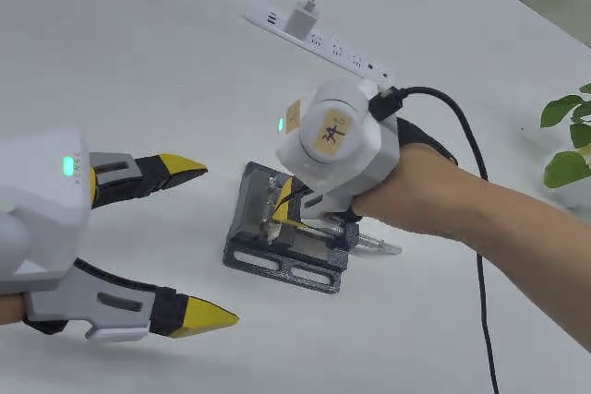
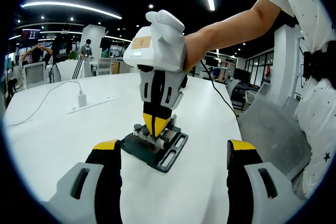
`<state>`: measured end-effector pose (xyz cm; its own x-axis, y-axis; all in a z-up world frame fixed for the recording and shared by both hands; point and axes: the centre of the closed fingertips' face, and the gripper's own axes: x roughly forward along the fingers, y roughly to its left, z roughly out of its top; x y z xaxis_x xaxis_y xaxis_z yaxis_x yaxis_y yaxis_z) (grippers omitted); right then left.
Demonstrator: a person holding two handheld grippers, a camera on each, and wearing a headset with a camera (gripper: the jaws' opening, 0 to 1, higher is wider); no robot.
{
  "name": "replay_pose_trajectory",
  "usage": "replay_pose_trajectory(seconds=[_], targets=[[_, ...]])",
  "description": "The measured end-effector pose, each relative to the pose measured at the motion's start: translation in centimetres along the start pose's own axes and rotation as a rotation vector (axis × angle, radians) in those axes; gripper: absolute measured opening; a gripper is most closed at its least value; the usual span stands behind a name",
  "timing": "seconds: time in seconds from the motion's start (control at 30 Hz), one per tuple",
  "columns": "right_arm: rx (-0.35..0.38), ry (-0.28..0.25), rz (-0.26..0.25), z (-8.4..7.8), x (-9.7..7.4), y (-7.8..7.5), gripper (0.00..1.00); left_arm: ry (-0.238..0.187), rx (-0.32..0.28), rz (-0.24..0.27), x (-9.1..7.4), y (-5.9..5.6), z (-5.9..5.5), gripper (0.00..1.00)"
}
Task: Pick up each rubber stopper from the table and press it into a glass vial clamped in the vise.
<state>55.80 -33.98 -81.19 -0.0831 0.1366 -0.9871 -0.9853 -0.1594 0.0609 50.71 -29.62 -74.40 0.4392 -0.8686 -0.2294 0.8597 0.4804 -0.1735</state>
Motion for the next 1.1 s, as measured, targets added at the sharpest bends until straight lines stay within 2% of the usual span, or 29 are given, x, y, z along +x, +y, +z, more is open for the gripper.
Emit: replay_pose_trajectory(seconds=[0.13, 0.23, 0.3, 0.37, 0.6, 0.83, 0.93, 1.1], targets=[[-0.019, 0.021, 0.009, -0.1, 0.0, 0.0, 0.0, 0.0, 0.004, 0.0, 0.0, -0.1, 0.2, 0.82], [0.012, 0.009, 0.022, -0.2, -0.1, -0.1, 0.0, -0.002, 0.011, -0.002, 0.1, -0.4, 0.6, 0.82], [-0.014, 0.005, 0.026, -0.1, -0.1, -0.1, 0.0, -0.001, 0.014, -0.008, 0.1, -0.6, 0.8, 0.82], [0.0, 0.004, 0.031, -0.2, -0.2, -0.1, 0.0, 0.011, 0.027, -0.009, 0.0, -0.8, 0.9, 0.82], [0.053, -0.049, 0.03, -0.3, -0.4, -0.1, 0.0, 0.014, 0.039, 0.012, -0.7, -1.0, 1.7, 0.82], [0.086, -0.082, 0.023, -0.2, -0.4, -0.2, 0.0, 0.025, 0.05, 0.022, -1.1, -1.5, 1.8, 0.81], [0.075, -0.073, 0.021, -0.1, -0.3, -0.1, 0.0, 0.02, 0.047, 0.029, -1.2, -1.6, 1.9, 0.81], [0.005, -0.016, 0.02, -0.1, -0.1, 0.0, 0.0, 0.016, 0.047, 0.041, -1.3, -1.5, 2.0, 0.81]])
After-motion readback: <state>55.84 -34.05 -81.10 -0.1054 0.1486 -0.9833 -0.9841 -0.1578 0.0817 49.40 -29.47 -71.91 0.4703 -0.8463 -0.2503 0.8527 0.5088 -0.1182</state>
